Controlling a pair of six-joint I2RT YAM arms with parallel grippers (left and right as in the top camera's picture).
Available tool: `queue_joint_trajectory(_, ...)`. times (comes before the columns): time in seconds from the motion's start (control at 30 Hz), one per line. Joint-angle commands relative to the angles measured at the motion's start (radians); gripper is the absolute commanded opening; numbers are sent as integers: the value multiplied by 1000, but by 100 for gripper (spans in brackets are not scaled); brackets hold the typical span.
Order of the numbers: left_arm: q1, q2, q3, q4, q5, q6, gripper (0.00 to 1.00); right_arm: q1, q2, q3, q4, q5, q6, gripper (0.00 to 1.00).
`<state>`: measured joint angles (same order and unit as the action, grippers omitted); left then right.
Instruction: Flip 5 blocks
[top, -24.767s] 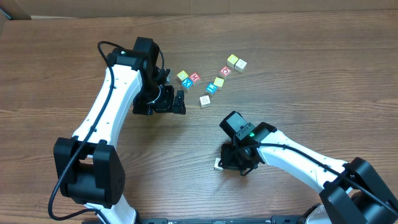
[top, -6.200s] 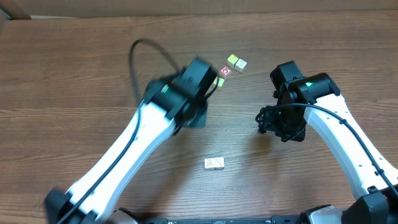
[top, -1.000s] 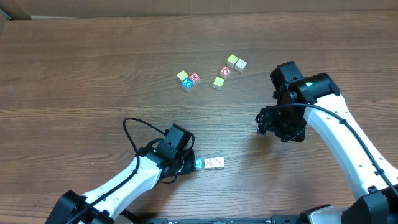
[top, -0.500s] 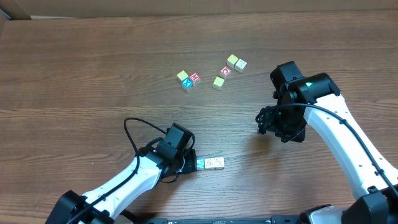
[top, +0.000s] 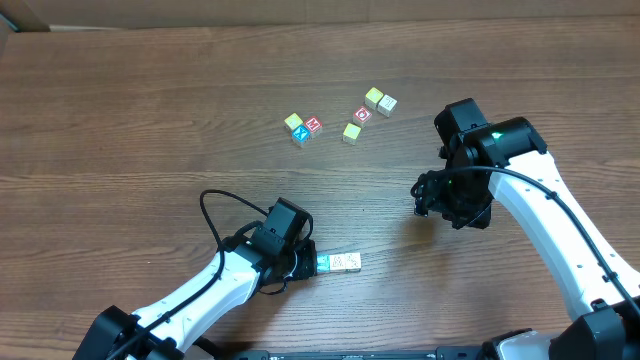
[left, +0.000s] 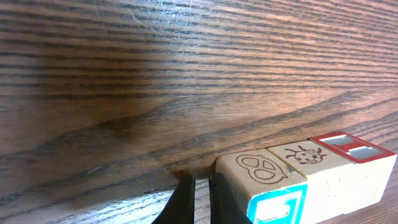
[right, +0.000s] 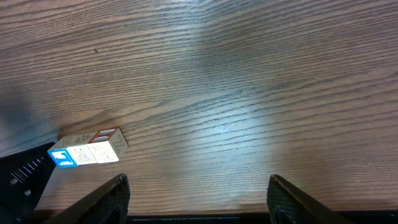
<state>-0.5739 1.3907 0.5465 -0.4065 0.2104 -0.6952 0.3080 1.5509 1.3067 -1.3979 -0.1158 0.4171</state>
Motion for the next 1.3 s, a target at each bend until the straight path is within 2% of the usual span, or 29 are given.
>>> queue_joint_trajectory(0.0, 4, 10, -7, -2, 19, 23, 4, -1, -19, 19, 4, -2, -7, 72)
queue_joint_trajectory(0.53, 5, 10, -7, -122, 13, 23, 7, -1, -19, 19, 24, -2, -6, 72)
queue_joint_trajectory(1.27, 5, 10, -7, -169, 46, 23, 4, -1, -19, 19, 1, -2, -7, 72)
